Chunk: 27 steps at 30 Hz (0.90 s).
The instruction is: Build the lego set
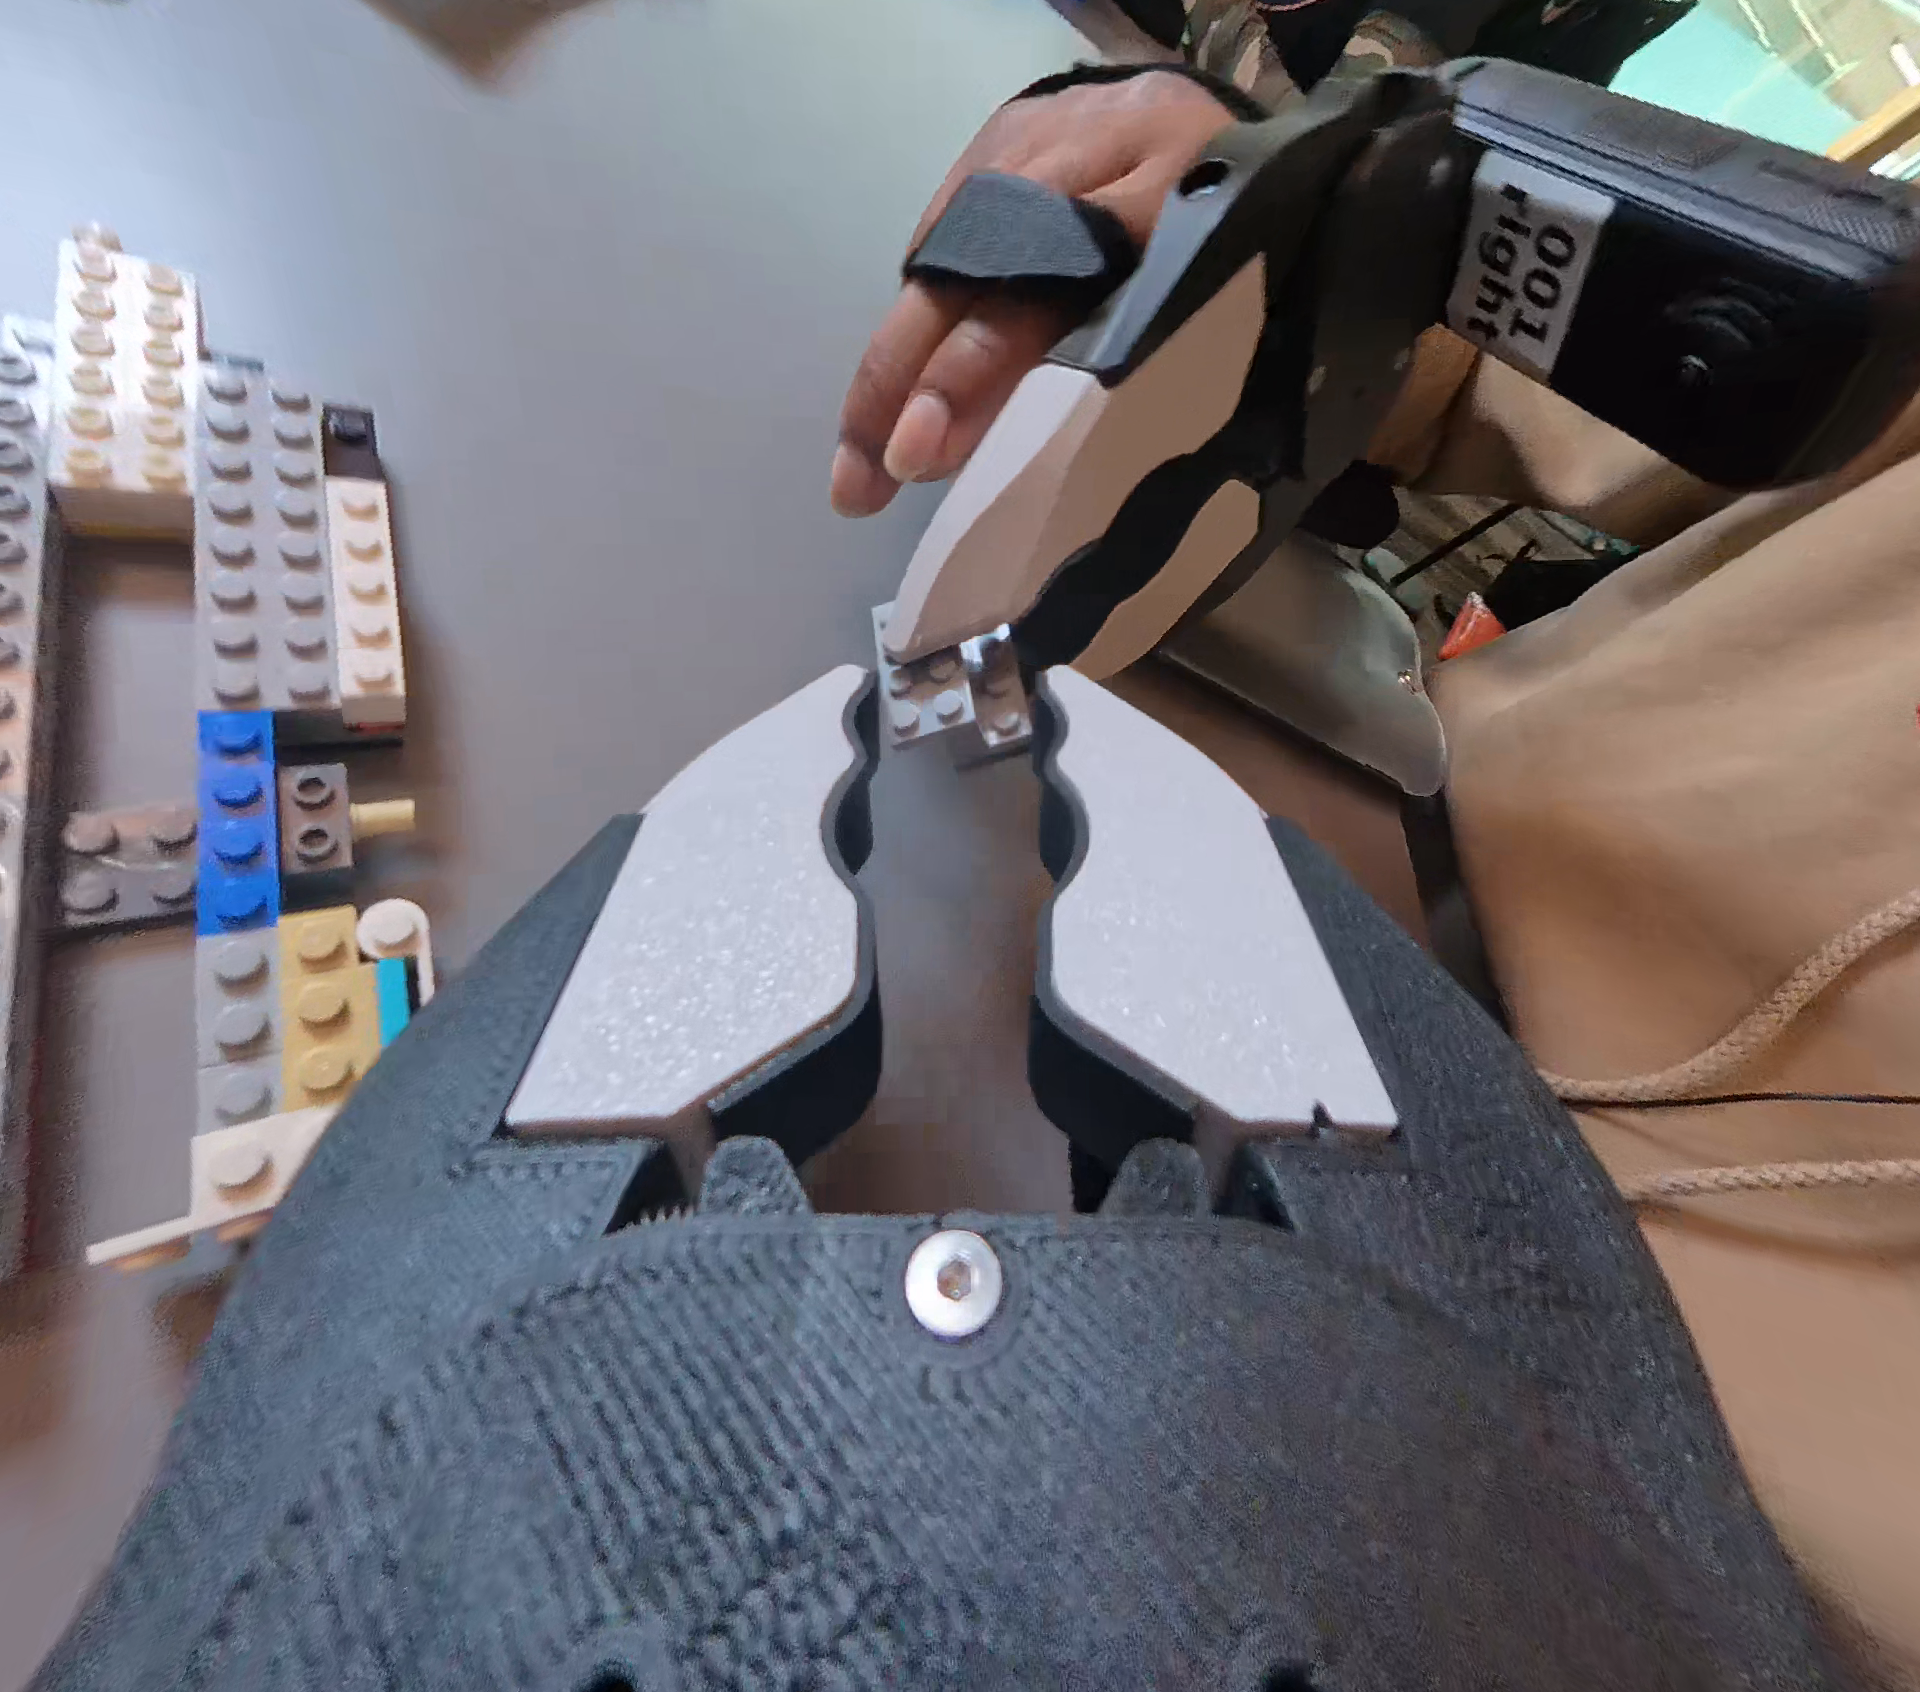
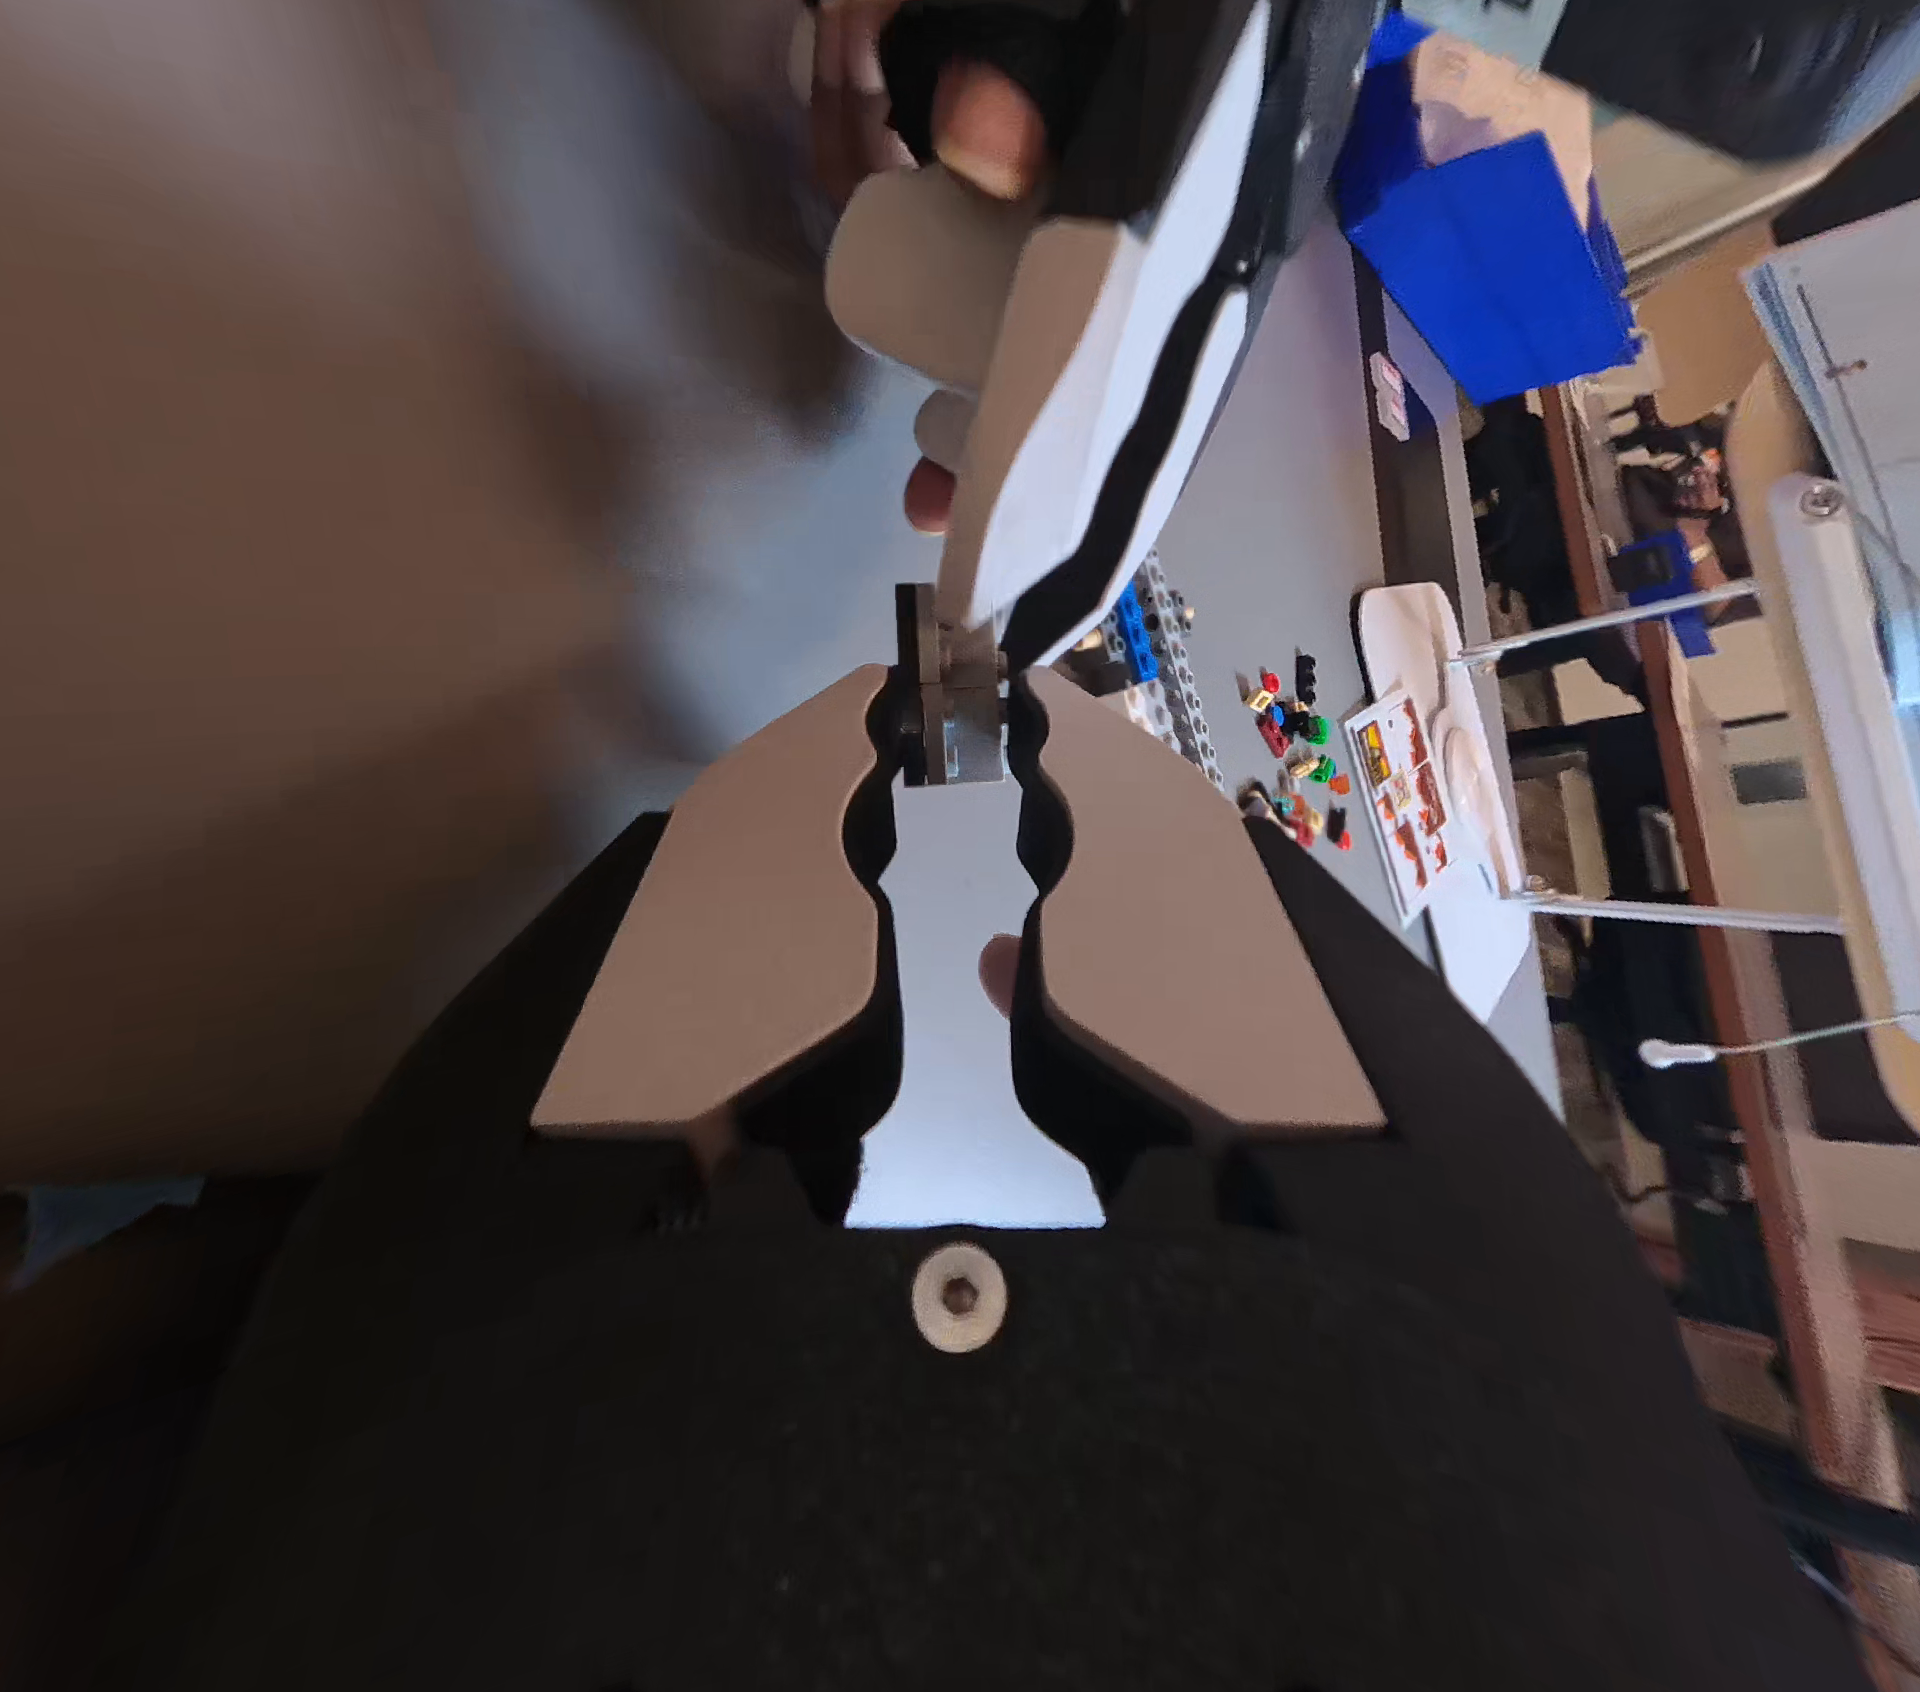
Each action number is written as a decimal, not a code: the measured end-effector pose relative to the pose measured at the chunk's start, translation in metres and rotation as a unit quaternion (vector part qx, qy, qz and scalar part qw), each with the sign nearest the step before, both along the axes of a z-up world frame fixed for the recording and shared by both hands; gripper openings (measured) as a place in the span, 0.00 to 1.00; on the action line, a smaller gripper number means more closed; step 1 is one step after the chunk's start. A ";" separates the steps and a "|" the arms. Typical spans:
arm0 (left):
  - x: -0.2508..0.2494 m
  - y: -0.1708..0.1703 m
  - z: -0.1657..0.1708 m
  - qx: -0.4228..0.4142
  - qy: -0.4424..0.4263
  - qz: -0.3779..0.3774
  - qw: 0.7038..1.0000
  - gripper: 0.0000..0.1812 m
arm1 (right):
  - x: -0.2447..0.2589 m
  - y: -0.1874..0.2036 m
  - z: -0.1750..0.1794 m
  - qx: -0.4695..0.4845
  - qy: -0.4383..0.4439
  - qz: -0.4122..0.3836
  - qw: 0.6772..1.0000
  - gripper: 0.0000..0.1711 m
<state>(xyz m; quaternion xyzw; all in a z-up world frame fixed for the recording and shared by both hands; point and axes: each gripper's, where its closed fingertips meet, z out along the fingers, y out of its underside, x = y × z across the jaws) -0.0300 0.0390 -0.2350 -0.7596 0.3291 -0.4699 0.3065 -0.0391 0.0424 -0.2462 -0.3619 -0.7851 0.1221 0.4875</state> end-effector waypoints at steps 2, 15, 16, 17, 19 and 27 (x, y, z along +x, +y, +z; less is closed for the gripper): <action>-0.001 0.001 0.011 0.074 0.014 -0.005 0.997 0.23 | 0.001 0.005 0.005 -0.031 0.009 -0.013 0.999 0.11; 0.003 0.006 0.020 0.381 0.203 0.000 0.902 0.11 | 0.004 0.004 0.026 -0.148 0.040 -0.021 0.988 0.11; 0.003 0.006 0.021 0.386 0.202 0.002 0.900 0.11 | 0.004 0.004 0.028 -0.137 0.047 -0.021 0.989 0.11; 0.003 0.005 0.022 0.387 0.200 0.001 0.900 0.11 | 0.005 0.004 0.031 -0.121 0.053 -0.017 0.991 0.12; 0.001 0.006 0.025 0.382 0.196 0.005 0.903 0.10 | 0.008 0.005 0.036 -0.083 0.061 -0.009 0.995 0.11; -0.003 0.008 0.025 0.382 0.199 0.008 0.902 0.10 | 0.010 0.002 0.036 -0.057 0.053 0.001 0.997 0.07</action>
